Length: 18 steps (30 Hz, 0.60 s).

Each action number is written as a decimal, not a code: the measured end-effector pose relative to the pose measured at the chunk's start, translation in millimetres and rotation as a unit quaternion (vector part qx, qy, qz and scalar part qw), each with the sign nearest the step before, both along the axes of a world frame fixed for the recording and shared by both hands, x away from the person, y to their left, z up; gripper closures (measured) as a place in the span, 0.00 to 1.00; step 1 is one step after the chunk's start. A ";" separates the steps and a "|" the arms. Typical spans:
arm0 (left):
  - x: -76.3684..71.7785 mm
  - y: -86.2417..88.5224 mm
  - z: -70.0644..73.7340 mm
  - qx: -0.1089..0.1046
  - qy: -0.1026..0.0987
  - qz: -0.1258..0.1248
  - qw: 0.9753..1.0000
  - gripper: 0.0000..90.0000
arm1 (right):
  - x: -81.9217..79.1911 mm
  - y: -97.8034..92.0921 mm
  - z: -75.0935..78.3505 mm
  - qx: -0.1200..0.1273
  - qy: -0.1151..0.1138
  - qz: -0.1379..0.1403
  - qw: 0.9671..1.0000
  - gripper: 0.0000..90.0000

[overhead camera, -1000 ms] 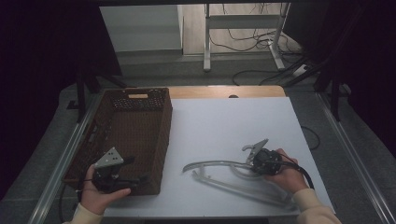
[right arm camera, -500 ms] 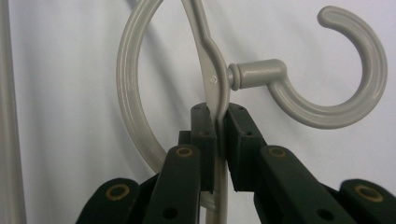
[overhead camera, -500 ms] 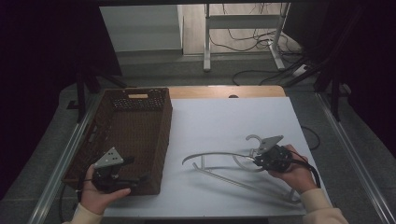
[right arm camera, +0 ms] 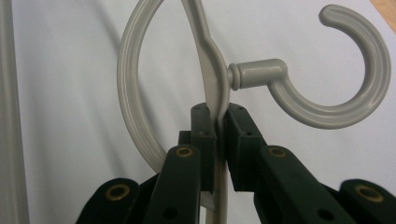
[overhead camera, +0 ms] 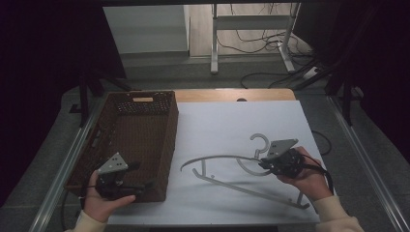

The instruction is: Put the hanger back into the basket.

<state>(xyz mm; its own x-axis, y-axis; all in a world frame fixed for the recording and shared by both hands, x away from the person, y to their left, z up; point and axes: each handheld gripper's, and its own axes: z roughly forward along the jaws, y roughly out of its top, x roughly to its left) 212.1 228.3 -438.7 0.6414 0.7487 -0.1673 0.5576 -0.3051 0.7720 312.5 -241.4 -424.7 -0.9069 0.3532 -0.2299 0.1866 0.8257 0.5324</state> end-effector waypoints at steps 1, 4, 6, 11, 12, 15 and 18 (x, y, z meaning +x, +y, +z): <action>-0.3 0.0 0.7 -0.006 0.000 -0.002 1.000 0.20 | -0.9 1.1 0.6 -0.001 -0.003 0.001 1.000 0.91; -0.6 -1.0 2.7 -0.018 0.000 -0.007 1.000 0.20 | -3.1 3.2 2.7 0.001 -0.005 0.008 1.000 0.91; -0.6 -2.5 5.8 -0.027 -0.001 -0.012 1.000 0.20 | -3.8 3.7 3.4 0.006 -0.004 0.010 1.000 0.91; -0.4 -6.3 15.2 -0.037 -0.005 -0.020 0.999 0.20 | -5.8 5.7 3.8 0.006 -0.003 0.017 1.000 0.91; 0.6 -10.1 20.5 -0.044 -0.006 -0.027 0.999 0.20 | -7.4 7.5 4.1 0.005 -0.005 0.019 1.000 0.91; 3.6 -18.5 27.9 -0.040 -0.011 -0.039 0.998 0.20 | -10.9 10.9 5.4 0.002 -0.007 0.026 1.000 0.91; 7.8 -28.3 34.3 -0.034 -0.011 -0.052 0.998 0.21 | -12.3 12.8 6.9 0.004 -0.010 0.031 0.999 0.91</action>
